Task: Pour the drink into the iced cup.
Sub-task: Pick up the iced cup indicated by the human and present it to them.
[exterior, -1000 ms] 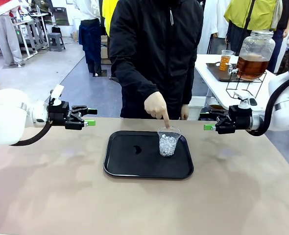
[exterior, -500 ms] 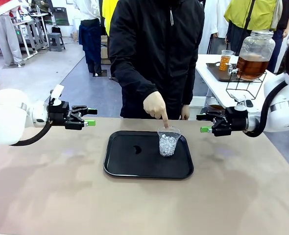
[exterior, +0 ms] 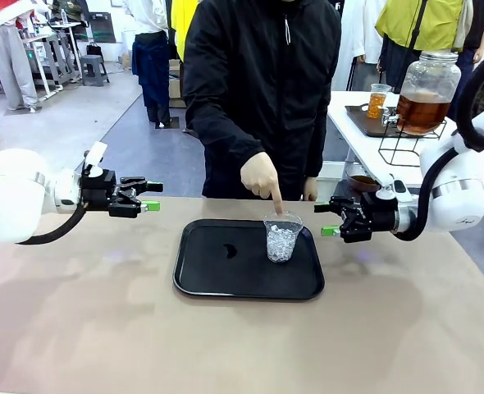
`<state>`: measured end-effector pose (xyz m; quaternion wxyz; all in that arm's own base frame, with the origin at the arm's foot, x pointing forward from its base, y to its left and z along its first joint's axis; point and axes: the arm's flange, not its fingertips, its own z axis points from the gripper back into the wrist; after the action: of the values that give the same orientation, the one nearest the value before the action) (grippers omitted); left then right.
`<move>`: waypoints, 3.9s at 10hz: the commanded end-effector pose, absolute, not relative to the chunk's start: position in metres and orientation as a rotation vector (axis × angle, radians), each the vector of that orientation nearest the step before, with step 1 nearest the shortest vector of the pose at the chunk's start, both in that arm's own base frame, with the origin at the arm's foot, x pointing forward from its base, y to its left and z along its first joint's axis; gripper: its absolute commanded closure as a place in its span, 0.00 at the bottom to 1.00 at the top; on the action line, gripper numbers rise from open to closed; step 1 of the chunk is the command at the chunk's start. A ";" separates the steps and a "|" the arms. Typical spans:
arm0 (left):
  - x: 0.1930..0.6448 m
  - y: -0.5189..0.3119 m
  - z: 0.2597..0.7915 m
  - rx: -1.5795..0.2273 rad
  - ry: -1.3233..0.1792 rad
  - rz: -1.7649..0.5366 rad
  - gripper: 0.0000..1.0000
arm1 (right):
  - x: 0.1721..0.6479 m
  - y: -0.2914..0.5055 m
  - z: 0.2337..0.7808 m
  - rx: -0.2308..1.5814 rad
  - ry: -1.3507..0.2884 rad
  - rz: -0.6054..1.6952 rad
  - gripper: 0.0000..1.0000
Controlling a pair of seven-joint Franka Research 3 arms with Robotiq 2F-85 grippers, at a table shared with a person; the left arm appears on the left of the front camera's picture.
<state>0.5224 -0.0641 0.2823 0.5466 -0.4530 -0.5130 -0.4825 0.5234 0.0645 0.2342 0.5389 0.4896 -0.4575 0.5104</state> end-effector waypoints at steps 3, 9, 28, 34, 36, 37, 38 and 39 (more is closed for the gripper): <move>0.524 -0.065 0.284 -1.073 -1.207 -1.136 0.00 | 0.527 0.081 0.218 1.171 -1.079 1.238 0.00; 0.524 -0.065 0.284 -1.073 -1.207 -1.136 0.00 | 0.534 0.100 0.201 1.192 -1.075 1.248 0.00; 0.524 -0.065 0.284 -1.073 -1.207 -1.136 0.00 | 0.531 0.165 0.187 1.233 -1.049 1.265 0.00; 0.524 -0.065 0.284 -1.073 -1.207 -1.136 0.00 | 0.535 0.170 0.187 1.248 -1.038 1.174 0.16; 0.524 -0.065 0.284 -1.073 -1.207 -1.136 0.00 | 0.535 0.169 0.188 1.283 -1.023 1.193 0.33; 0.524 -0.065 0.284 -1.073 -1.207 -1.136 0.00 | 0.533 0.169 0.189 1.291 -1.011 1.193 0.33; 0.524 -0.065 0.284 -1.073 -1.207 -1.136 0.00 | 0.531 0.170 0.192 1.297 -1.007 1.198 0.33; 0.524 -0.065 0.284 -1.073 -1.207 -1.136 0.00 | 0.529 0.169 0.196 1.298 -1.014 1.206 0.33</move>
<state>0.5225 -0.0641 0.2822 0.5466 -0.4530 -0.5130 -0.4825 0.5263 0.1649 0.1870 0.5245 0.5326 -0.4313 0.5052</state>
